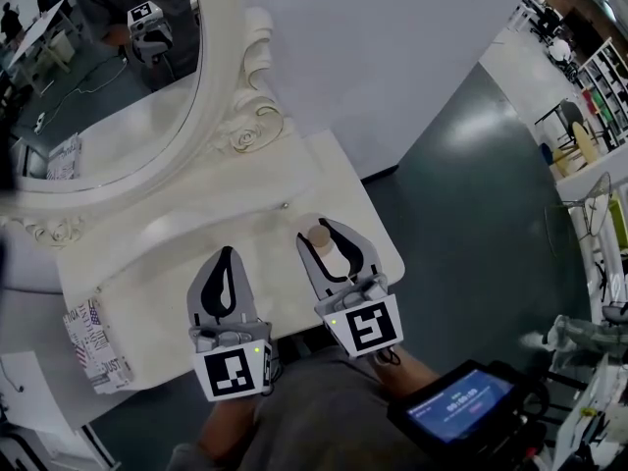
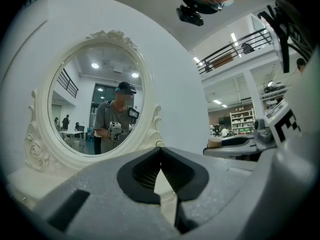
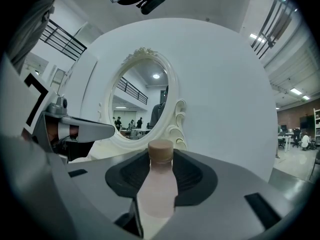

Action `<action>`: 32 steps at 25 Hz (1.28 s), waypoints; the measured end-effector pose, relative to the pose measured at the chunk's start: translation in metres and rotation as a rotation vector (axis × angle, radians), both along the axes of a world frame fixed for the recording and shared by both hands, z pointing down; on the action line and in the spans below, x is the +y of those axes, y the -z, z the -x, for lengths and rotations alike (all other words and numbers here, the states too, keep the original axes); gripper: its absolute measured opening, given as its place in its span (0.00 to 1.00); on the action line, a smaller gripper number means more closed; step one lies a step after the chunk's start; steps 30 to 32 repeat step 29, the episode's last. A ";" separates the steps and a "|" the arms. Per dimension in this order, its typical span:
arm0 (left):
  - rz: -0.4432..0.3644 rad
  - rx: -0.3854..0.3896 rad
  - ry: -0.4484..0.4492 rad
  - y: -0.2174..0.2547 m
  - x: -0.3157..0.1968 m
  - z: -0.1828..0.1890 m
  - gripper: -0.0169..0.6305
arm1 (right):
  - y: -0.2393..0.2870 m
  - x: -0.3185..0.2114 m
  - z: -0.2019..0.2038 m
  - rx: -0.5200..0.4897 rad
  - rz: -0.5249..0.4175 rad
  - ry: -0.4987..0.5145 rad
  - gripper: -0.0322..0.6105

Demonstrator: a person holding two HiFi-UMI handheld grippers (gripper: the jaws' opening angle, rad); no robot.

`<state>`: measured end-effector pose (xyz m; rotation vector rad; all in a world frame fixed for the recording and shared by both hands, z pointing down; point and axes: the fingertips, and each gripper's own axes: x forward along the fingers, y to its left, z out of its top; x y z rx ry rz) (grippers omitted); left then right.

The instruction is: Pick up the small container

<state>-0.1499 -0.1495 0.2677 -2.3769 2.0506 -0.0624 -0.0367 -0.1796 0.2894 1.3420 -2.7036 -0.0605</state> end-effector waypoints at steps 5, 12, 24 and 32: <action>0.003 -0.001 -0.001 -0.001 0.001 0.002 0.05 | 0.000 0.002 0.001 0.002 -0.006 -0.007 0.27; 0.004 0.003 -0.005 -0.002 0.002 0.004 0.05 | 0.000 0.003 0.002 0.007 -0.004 -0.011 0.27; 0.010 0.004 -0.003 -0.004 0.003 0.005 0.05 | -0.002 0.003 0.003 0.009 -0.001 -0.011 0.27; 0.006 0.005 -0.001 -0.005 0.004 0.006 0.05 | -0.003 0.004 0.004 0.011 -0.007 -0.009 0.27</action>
